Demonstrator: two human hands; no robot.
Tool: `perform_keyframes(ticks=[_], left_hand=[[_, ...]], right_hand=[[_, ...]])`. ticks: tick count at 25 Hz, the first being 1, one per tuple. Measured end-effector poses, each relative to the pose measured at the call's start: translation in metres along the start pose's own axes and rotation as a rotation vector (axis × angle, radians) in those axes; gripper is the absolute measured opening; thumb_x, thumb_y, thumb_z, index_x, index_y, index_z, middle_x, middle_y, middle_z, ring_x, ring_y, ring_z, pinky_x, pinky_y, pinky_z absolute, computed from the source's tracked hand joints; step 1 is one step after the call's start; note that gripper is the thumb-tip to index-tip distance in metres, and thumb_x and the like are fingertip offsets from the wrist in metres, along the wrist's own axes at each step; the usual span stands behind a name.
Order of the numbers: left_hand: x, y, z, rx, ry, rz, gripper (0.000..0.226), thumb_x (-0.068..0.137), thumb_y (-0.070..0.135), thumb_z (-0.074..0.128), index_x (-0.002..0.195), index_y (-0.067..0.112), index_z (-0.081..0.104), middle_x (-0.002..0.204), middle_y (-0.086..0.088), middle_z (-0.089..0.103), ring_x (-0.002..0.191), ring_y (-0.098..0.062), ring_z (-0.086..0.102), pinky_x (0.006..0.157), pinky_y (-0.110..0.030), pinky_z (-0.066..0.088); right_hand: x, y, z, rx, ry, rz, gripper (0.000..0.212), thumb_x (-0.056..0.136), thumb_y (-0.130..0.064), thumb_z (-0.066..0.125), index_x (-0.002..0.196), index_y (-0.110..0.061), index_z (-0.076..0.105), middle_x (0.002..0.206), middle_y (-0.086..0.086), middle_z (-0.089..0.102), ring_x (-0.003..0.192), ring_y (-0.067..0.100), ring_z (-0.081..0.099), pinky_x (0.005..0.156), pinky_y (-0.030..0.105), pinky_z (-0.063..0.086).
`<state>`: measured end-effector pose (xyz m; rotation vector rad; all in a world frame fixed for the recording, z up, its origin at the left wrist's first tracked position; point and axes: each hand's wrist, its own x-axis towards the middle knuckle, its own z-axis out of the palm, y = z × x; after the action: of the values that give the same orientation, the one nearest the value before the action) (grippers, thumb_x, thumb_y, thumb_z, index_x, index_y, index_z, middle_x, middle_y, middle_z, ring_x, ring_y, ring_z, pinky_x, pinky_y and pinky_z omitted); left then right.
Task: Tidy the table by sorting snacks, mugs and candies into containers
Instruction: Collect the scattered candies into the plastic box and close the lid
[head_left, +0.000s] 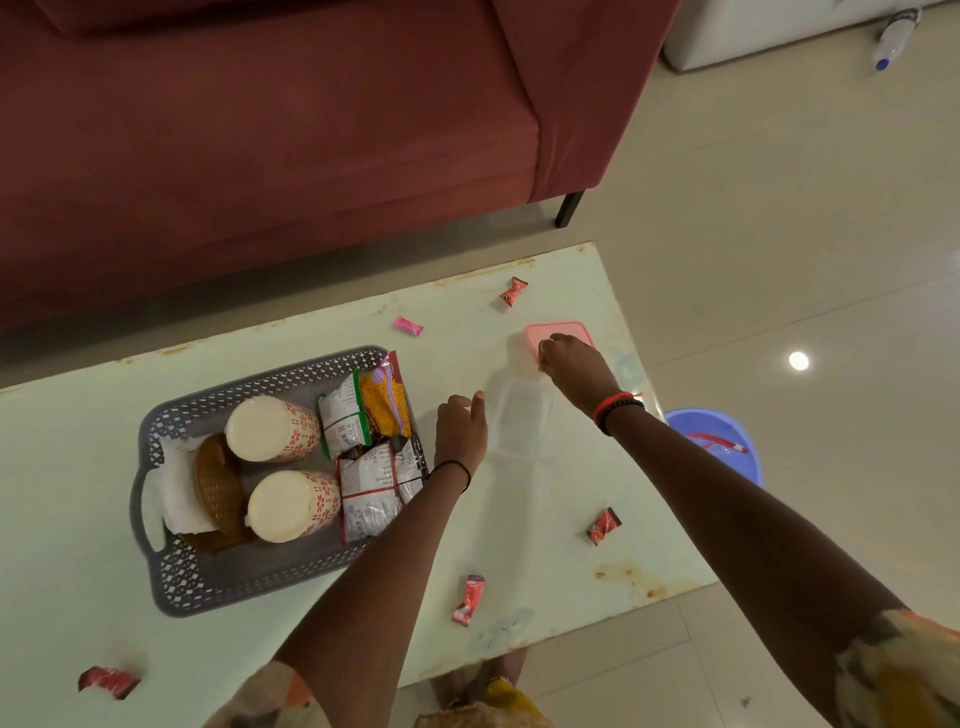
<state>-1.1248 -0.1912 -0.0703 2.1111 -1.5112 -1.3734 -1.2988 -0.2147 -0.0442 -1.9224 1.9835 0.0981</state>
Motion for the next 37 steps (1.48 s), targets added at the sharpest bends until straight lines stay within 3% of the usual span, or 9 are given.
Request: perform_keyframes(ticks=[4,9,11,15,18,22,25,31,37], left_hand=[[0.001,0.001,0.001,0.001,0.0,0.014,0.045,0.099,0.034,0.037,0.112,-0.004,0.058,0.12,-0.022,0.057,0.113,-0.035,0.05,0.091,-0.037,0.038],[-0.011,0.012,-0.005,-0.031,0.015,0.038,0.042,0.098,0.034,0.039,0.113,-0.001,0.055,0.12,-0.021,0.056,0.114,-0.034,0.051,0.092,-0.037,0.039],[-0.019,0.017,-0.009,-0.042,0.034,0.063,0.04,0.098,0.034,0.039,0.112,-0.001,0.055,0.117,-0.021,0.057,0.111,-0.034,0.053,0.089,-0.036,0.04],[-0.045,0.021,-0.025,-0.085,0.102,0.113,0.038,0.099,0.033,0.039,0.104,0.0,0.057,0.106,-0.019,0.061,0.099,-0.032,0.057,0.078,-0.032,0.04],[-0.065,0.01,-0.041,-0.158,0.184,0.147,0.032,0.099,0.028,0.041,0.102,0.002,0.058,0.103,-0.017,0.062,0.097,-0.03,0.058,0.08,-0.034,0.044],[-0.09,-0.016,-0.067,-0.248,0.263,0.142,0.024,0.098,0.021,0.043,0.105,0.003,0.057,0.107,-0.016,0.062,0.101,-0.028,0.058,0.086,-0.034,0.045],[-0.106,-0.043,-0.089,-0.254,0.329,0.154,0.024,0.099,0.015,0.041,0.107,0.001,0.058,0.112,-0.018,0.062,0.105,-0.028,0.058,0.085,-0.026,0.043],[-0.137,-0.107,-0.14,-0.267,0.417,0.1,0.024,0.099,0.013,0.038,0.105,-0.001,0.058,0.107,-0.02,0.064,0.096,-0.026,0.059,0.077,-0.018,0.037],[-0.171,-0.19,-0.206,-0.317,0.476,0.023,0.026,0.1,0.019,0.038,0.103,0.002,0.058,0.103,-0.017,0.064,0.097,-0.03,0.06,0.083,-0.034,0.046]], right_hand=[[0.008,0.0,-0.001,0.043,-0.029,0.025,0.02,0.091,0.001,0.046,0.098,0.0,0.064,0.102,0.017,0.065,0.092,0.033,0.062,0.074,0.039,0.05],[-0.008,-0.004,-0.01,0.265,0.033,0.169,0.016,0.091,-0.009,0.053,0.101,-0.001,0.064,0.102,0.016,0.067,0.092,0.033,0.062,0.076,0.038,0.051],[-0.02,-0.01,-0.011,0.407,0.055,0.248,0.02,0.089,-0.012,0.059,0.107,-0.005,0.063,0.105,0.015,0.067,0.095,0.031,0.063,0.082,0.039,0.054],[-0.049,-0.036,-0.008,0.592,0.083,0.308,0.018,0.087,-0.013,0.062,0.105,-0.007,0.062,0.103,0.013,0.066,0.091,0.026,0.063,0.079,0.038,0.054],[-0.066,-0.066,-0.001,0.698,0.099,0.322,0.016,0.086,-0.01,0.062,0.102,-0.006,0.063,0.101,0.013,0.065,0.09,0.024,0.062,0.079,0.035,0.051],[-0.086,-0.117,0.007,0.776,0.091,0.288,0.005,0.083,-0.008,0.063,0.085,-0.009,0.059,0.085,0.006,0.061,0.077,0.018,0.055,0.067,0.025,0.041],[-0.1,-0.157,0.013,0.769,0.073,0.256,0.024,0.08,-0.009,0.065,0.072,-0.016,0.043,0.075,0.003,0.054,0.068,0.02,0.049,0.061,0.026,0.036],[-0.132,-0.238,0.032,0.773,-0.011,0.177,0.021,0.08,-0.004,0.06,0.072,-0.014,0.044,0.075,0.004,0.053,0.071,0.018,0.049,0.063,0.024,0.035],[-0.167,-0.328,0.055,0.789,-0.04,0.132,0.017,0.081,-0.001,0.057,0.073,-0.012,0.046,0.073,0.004,0.053,0.069,0.018,0.048,0.061,0.025,0.037]])
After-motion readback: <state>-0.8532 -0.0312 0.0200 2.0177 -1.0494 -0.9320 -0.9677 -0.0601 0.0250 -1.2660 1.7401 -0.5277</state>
